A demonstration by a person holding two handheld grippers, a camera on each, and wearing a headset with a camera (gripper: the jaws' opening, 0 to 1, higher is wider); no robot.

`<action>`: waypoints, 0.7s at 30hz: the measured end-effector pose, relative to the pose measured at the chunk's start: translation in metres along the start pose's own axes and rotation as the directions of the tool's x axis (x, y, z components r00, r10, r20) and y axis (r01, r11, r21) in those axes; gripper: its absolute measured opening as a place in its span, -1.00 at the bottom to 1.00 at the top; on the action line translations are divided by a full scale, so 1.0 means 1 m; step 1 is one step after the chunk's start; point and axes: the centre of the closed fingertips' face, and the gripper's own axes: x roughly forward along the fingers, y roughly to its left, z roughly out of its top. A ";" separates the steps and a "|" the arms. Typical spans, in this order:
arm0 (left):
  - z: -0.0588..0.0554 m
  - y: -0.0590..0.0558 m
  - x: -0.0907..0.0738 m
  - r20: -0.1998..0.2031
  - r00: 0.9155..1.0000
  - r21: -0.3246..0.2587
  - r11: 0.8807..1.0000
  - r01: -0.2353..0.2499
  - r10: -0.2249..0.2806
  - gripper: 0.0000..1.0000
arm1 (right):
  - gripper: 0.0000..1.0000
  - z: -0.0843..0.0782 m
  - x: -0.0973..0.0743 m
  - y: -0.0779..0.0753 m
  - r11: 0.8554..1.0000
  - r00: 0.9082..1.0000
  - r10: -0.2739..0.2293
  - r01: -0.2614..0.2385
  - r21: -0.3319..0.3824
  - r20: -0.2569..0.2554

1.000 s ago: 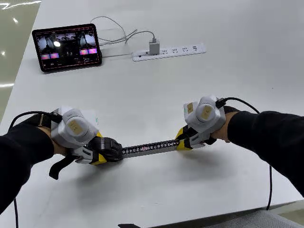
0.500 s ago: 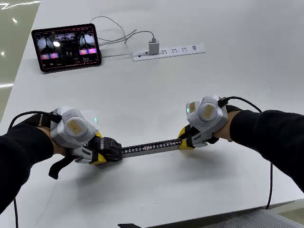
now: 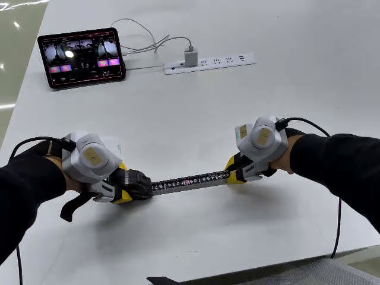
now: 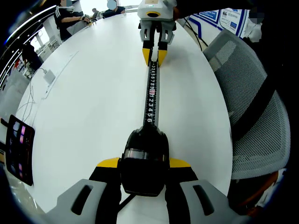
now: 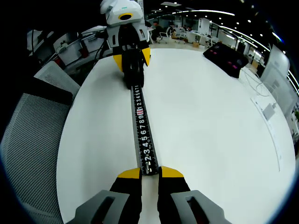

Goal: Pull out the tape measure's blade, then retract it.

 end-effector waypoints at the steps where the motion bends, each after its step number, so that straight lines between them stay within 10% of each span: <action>1: 0.000 0.000 0.000 0.001 1.000 -0.001 1.000 0.000 0.000 -0.40 | -0.85 0.000 0.000 0.000 1.000 1.000 0.000 0.000 0.002 0.000; 21: 0.001 -0.001 0.000 -0.004 1.000 -0.001 1.000 -0.004 0.004 -0.40 | -0.85 -0.009 -0.007 -0.002 1.000 1.000 -0.005 0.005 0.007 -0.004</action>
